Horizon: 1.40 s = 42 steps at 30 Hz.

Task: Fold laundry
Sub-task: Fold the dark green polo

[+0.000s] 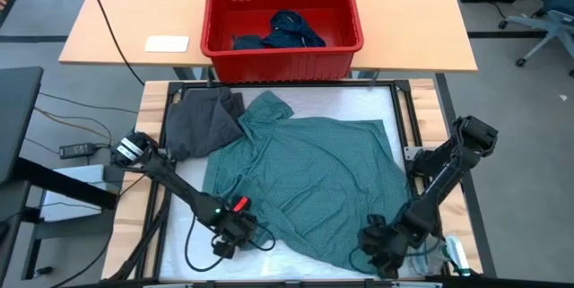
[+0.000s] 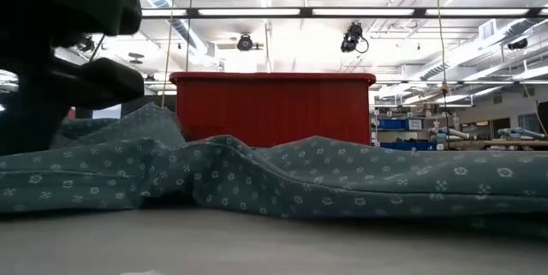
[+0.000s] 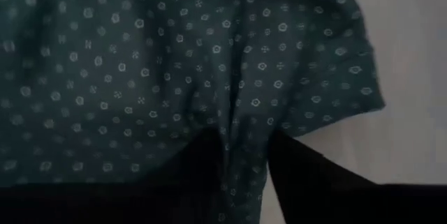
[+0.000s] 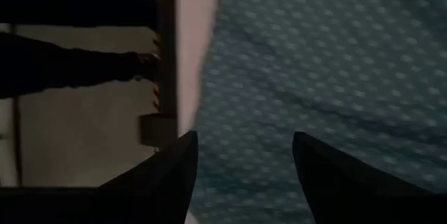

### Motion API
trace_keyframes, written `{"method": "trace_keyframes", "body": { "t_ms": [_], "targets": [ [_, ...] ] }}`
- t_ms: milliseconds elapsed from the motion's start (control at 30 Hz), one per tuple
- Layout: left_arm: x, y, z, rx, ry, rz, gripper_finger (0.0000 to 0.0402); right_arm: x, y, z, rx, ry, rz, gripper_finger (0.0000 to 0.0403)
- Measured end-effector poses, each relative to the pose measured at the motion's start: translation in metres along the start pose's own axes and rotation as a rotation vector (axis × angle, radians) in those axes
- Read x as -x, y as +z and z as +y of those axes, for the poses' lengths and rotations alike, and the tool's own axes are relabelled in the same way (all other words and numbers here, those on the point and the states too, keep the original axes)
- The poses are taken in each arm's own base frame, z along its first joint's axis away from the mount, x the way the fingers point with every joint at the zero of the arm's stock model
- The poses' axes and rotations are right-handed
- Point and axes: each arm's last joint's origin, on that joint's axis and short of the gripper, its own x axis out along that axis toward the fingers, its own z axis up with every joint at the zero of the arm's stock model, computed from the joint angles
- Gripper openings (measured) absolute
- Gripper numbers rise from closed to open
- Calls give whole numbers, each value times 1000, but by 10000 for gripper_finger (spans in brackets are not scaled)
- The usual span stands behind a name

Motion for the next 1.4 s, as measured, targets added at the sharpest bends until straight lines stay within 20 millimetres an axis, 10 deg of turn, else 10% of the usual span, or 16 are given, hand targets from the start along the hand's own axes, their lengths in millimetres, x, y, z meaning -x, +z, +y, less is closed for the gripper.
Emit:
{"method": "trace_keyframes", "body": {
  "t_ms": [433,667,800,1100,1400],
  "targets": [
    [21,21,-12,135,-84,-26,9,-51,-22,2,117,-64,164,209],
    [81,59,-35,118,-412,-8,4,-30,-18,0,61,22,244,23],
    [124,76,-37,63,-470,-38,4,-1,-10,3,55,144,260,12],
    [179,94,18,80,-395,-64,3,72,8,-14,4,263,146,4],
    [199,81,116,221,-93,48,3,126,1,-76,-224,-49,99,2]
  ]
}}
